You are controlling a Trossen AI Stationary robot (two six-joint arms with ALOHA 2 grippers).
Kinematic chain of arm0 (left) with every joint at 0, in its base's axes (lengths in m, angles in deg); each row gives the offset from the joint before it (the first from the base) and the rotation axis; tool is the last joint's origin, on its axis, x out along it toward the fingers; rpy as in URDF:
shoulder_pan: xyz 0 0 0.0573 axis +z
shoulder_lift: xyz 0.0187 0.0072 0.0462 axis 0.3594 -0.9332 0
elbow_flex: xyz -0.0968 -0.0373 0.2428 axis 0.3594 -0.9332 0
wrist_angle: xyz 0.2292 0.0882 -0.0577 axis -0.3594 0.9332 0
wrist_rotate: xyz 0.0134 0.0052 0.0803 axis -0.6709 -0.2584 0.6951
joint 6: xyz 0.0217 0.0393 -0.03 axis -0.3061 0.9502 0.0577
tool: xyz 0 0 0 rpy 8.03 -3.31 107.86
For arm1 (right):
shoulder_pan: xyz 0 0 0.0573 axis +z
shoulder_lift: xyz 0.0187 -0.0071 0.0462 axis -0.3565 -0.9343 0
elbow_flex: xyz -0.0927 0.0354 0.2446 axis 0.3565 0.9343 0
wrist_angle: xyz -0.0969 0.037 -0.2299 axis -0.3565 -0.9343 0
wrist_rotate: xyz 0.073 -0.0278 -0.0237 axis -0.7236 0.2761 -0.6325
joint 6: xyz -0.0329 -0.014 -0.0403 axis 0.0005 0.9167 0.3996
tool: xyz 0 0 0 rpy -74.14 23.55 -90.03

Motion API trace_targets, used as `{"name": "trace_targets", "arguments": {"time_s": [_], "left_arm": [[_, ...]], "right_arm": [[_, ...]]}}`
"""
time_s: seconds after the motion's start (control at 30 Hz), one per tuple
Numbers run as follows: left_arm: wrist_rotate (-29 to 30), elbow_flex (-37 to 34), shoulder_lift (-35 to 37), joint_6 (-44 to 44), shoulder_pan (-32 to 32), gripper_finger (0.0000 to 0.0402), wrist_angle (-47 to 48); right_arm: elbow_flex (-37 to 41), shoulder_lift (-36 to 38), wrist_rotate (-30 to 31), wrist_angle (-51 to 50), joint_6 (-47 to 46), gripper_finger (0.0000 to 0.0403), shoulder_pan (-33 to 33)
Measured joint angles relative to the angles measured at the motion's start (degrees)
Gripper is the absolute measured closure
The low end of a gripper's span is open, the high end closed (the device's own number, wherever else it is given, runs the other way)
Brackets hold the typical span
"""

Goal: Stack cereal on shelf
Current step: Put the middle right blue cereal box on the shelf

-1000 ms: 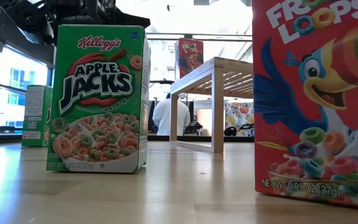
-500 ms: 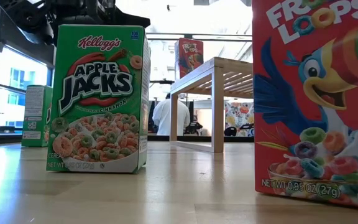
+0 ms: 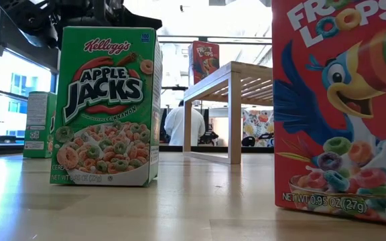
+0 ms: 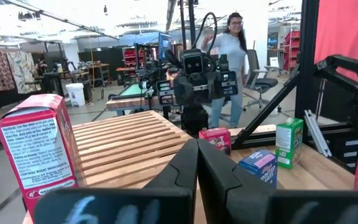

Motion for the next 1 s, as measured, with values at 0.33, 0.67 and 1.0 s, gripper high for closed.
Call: {"name": "trace_targets", "arguments": {"time_s": [0.33, 0.67, 1.0], "left_arm": [[0.0, 0.0, 0.0, 0.1, 0.0, 0.0401, 0.0], [0.0, 0.0, 0.0, -0.9, 0.0, 0.0401, 0.0], [0.0, 0.0, 0.0, -0.9, 0.0, 0.0401, -0.1]], "right_arm": [[-15.4, -13.1, 6.7, -22.0, -18.3, 0.0173, 6.6], [-36.9, -34.6, 17.1, -52.0, -42.6, 0.0114, 18.9], [-57.8, -59.2, 17.2, -76.0, -59.7, 0.0113, 25.4]]}}
